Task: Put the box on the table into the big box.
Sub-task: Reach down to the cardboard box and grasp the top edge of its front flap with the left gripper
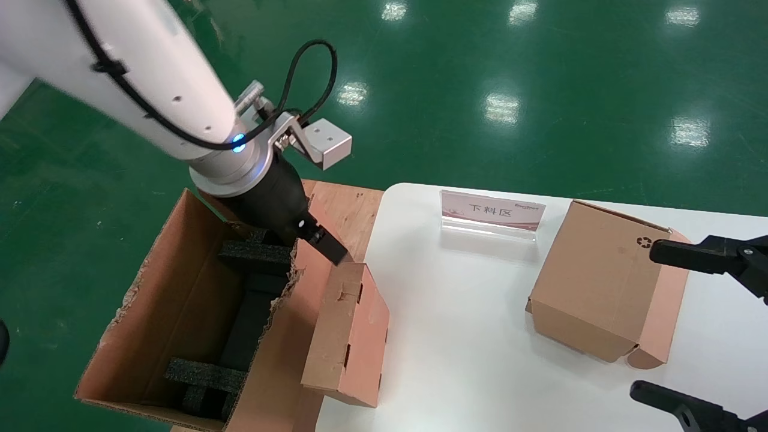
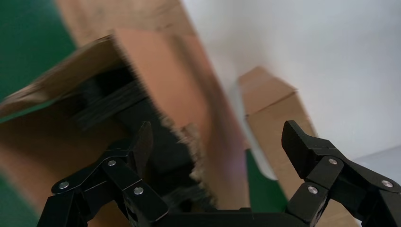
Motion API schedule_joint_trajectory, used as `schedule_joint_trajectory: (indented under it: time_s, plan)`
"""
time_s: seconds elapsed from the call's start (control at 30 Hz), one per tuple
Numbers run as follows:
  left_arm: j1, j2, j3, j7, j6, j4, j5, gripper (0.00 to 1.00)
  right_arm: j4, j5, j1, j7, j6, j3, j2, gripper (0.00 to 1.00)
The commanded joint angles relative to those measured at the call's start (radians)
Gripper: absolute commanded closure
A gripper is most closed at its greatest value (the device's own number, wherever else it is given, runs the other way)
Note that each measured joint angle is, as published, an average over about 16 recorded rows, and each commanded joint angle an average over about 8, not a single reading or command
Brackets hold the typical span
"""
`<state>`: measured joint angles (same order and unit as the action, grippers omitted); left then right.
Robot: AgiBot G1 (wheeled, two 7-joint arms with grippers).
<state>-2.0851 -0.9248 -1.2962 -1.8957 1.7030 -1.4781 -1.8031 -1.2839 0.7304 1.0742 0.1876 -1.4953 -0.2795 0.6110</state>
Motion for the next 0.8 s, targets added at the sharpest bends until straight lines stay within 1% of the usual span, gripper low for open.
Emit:
schedule_joint_trajectory:
  time_s: [0.03,0.17,0.33,0.53,0.8]
  plan:
    - [-0.051,-0.034,-0.074,-0.067,0.013,-0.001,-0.004,0.00,0.000,0.000,0.000,0.000,0.000,0.000,0.000,0.00]
    - [-0.109,-0.072,-0.151,-0.135,0.023,-0.001,0.027,0.00,0.000,0.000,0.000,0.000,0.000,0.000,0.000,0.00]
    - [-0.146,-0.095,-0.197,-0.179,0.030,-0.002,0.073,0.00,0.000,0.000,0.000,0.000,0.000,0.000,0.000,0.00]
    - [-0.159,-0.101,-0.218,-0.198,0.034,-0.002,0.122,0.00,0.000,0.000,0.000,0.000,0.000,0.000,0.000,0.00]
    - [-0.151,-0.100,-0.226,-0.203,0.034,-0.002,0.165,0.00,0.000,0.000,0.000,0.000,0.000,0.000,0.000,0.00]
